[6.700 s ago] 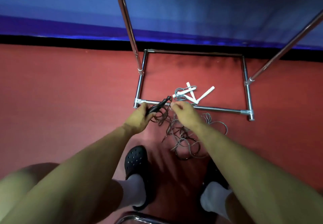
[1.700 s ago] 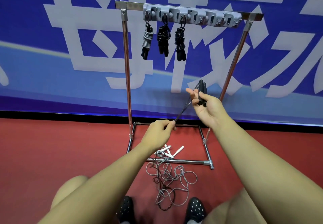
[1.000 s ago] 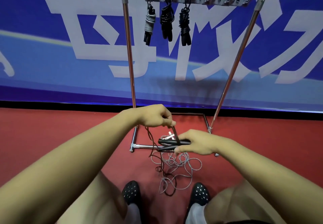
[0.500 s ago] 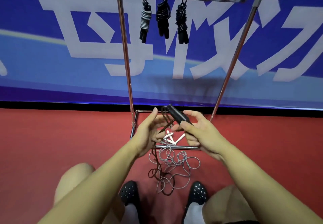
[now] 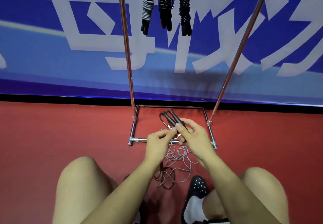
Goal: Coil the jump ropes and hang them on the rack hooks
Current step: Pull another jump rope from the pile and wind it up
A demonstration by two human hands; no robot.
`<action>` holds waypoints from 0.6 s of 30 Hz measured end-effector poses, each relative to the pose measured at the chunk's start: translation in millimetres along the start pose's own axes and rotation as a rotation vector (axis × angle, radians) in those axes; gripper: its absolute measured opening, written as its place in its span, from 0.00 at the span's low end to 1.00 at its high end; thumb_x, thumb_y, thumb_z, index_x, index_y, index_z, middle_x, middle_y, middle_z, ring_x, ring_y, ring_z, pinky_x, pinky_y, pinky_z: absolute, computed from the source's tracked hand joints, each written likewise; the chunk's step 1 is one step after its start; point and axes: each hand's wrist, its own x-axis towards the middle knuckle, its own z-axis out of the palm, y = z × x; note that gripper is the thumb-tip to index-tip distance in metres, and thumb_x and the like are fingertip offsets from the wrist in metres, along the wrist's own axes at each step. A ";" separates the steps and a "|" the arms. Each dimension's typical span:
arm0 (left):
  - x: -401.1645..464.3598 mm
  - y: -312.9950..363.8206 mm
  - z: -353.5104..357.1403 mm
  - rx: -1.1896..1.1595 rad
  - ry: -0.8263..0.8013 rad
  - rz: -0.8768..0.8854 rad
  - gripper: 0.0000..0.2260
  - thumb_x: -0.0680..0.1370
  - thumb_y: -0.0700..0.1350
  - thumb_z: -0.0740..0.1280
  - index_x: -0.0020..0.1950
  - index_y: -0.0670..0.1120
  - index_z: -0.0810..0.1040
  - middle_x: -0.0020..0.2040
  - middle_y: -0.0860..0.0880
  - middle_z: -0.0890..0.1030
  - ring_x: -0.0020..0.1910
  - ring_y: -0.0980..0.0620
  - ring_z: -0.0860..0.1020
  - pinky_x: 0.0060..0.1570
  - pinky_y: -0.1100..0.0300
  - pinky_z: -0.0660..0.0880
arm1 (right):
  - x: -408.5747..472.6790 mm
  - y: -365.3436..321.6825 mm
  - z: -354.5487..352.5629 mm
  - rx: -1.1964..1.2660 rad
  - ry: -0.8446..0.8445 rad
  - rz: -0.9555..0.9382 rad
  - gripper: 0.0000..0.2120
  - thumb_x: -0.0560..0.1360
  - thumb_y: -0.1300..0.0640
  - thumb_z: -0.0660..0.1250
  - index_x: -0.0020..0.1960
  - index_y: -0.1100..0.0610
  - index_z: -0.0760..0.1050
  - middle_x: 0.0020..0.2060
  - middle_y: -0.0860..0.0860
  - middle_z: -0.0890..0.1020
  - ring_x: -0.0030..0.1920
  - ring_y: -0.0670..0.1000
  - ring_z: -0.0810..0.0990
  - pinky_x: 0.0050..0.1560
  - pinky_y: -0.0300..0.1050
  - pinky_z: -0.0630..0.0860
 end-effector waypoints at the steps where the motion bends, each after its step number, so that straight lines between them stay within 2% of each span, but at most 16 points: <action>1: 0.4 -0.9 0.0 0.008 -0.003 0.009 0.12 0.79 0.52 0.71 0.44 0.46 0.88 0.27 0.54 0.74 0.25 0.60 0.64 0.29 0.66 0.62 | 0.7 1.0 0.3 0.007 -0.001 0.005 0.14 0.80 0.56 0.70 0.65 0.52 0.78 0.38 0.57 0.81 0.32 0.47 0.76 0.44 0.48 0.81; 4: 2.2 -0.3 0.2 0.030 -0.024 0.034 0.12 0.80 0.52 0.71 0.43 0.46 0.88 0.29 0.54 0.78 0.26 0.61 0.66 0.31 0.67 0.64 | 4.1 1.8 0.9 0.057 -0.008 0.022 0.13 0.80 0.57 0.70 0.64 0.53 0.79 0.39 0.53 0.84 0.36 0.49 0.79 0.48 0.50 0.85; 7: 12.0 4.4 -4.8 0.061 -0.029 0.056 0.12 0.78 0.52 0.73 0.41 0.45 0.86 0.31 0.53 0.80 0.29 0.60 0.70 0.35 0.65 0.68 | 12.5 0.3 -5.2 0.089 -0.003 0.037 0.11 0.80 0.56 0.70 0.62 0.55 0.81 0.42 0.52 0.86 0.37 0.48 0.80 0.46 0.46 0.83; 10: 25.9 13.6 -10.4 0.142 -0.045 0.078 0.15 0.78 0.52 0.73 0.38 0.42 0.83 0.28 0.56 0.77 0.28 0.62 0.71 0.33 0.69 0.67 | 23.0 -3.3 -7.4 0.034 -0.043 0.007 0.09 0.81 0.57 0.69 0.60 0.56 0.82 0.44 0.53 0.86 0.36 0.47 0.78 0.43 0.42 0.81; 13: 43.0 23.8 -15.4 0.204 -0.060 0.075 0.18 0.79 0.52 0.73 0.32 0.44 0.79 0.24 0.58 0.72 0.24 0.62 0.67 0.28 0.70 0.63 | 40.6 -6.7 -4.0 -0.055 -0.059 -0.051 0.07 0.81 0.57 0.69 0.58 0.54 0.82 0.42 0.55 0.84 0.33 0.48 0.76 0.44 0.48 0.79; 15: 56.2 30.3 -18.8 0.220 -0.082 0.071 0.21 0.78 0.56 0.72 0.30 0.45 0.78 0.26 0.51 0.73 0.24 0.58 0.65 0.27 0.65 0.62 | 58.7 -8.2 -4.0 -0.118 -0.064 -0.074 0.04 0.81 0.55 0.69 0.55 0.51 0.81 0.39 0.57 0.81 0.32 0.50 0.75 0.43 0.55 0.75; 18: 76.6 42.0 -19.2 0.280 -0.122 0.023 0.27 0.79 0.62 0.68 0.27 0.45 0.77 0.24 0.47 0.69 0.23 0.53 0.63 0.26 0.61 0.61 | 87.9 -10.0 -4.0 -0.140 -0.107 -0.103 0.04 0.83 0.54 0.66 0.56 0.53 0.77 0.35 0.50 0.81 0.31 0.49 0.73 0.39 0.53 0.71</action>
